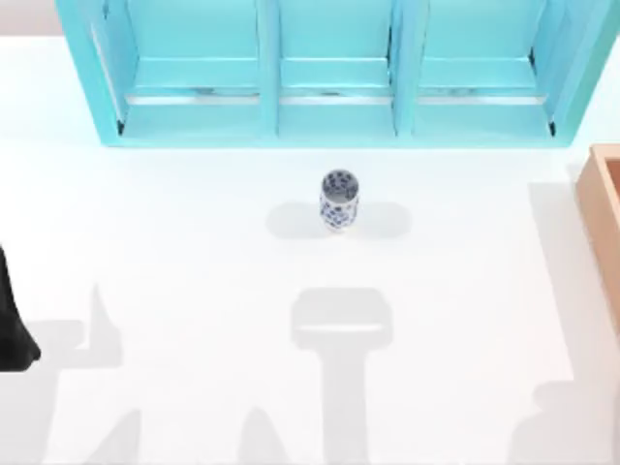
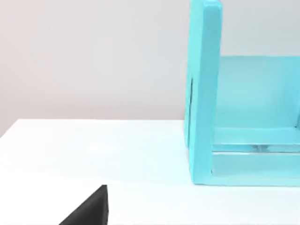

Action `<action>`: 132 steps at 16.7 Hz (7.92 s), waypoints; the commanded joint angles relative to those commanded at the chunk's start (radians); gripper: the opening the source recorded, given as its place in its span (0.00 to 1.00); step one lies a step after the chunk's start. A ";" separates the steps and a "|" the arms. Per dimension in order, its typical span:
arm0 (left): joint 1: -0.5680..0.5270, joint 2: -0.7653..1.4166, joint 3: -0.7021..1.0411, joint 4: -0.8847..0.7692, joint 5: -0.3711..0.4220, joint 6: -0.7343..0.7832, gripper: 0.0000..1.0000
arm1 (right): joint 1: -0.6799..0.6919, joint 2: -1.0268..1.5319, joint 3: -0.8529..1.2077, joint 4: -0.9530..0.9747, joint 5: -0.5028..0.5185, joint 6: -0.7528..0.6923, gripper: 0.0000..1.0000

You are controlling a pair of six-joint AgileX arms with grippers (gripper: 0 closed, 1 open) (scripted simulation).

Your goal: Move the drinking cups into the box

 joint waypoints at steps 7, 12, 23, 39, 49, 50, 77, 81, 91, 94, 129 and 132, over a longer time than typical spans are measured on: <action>0.000 0.000 0.000 0.000 0.000 0.000 1.00 | 0.005 0.007 -0.040 0.040 0.001 0.003 0.08; 0.000 0.000 0.000 0.000 0.000 0.000 1.00 | 0.005 0.007 -0.040 0.040 0.001 0.003 0.45; 0.000 0.000 0.000 0.000 0.000 0.000 1.00 | 0.005 0.007 -0.040 0.040 0.001 0.003 1.00; 0.000 0.000 0.000 0.000 0.000 0.000 1.00 | -0.005 0.022 0.352 -0.337 0.000 -0.004 1.00; 0.000 0.000 0.000 0.000 0.000 0.000 1.00 | 0.100 0.130 0.476 -0.370 0.022 0.100 1.00; 0.000 0.000 0.000 0.000 0.000 0.000 1.00 | 0.147 0.183 0.529 -0.378 0.032 0.148 1.00; 0.000 0.000 0.000 0.000 0.000 0.000 1.00 | 1.080 1.214 1.460 -0.265 0.206 1.079 1.00; 0.000 0.000 0.000 0.000 0.000 0.000 1.00 | 1.072 1.239 1.333 -0.108 0.205 1.071 1.00; 0.000 0.000 0.000 0.000 0.000 0.000 1.00 | 1.069 1.249 1.283 -0.052 0.205 1.068 0.70; 0.000 0.000 0.000 0.000 0.000 0.000 1.00 | 1.069 1.249 1.283 -0.052 0.205 1.068 0.47; 0.000 0.000 0.000 0.000 0.000 0.000 1.00 | 0.835 0.921 1.137 -0.215 0.159 0.827 0.00; 0.000 0.000 0.000 0.000 0.000 0.000 1.00 | 0.711 0.820 1.024 -0.210 0.133 0.703 0.00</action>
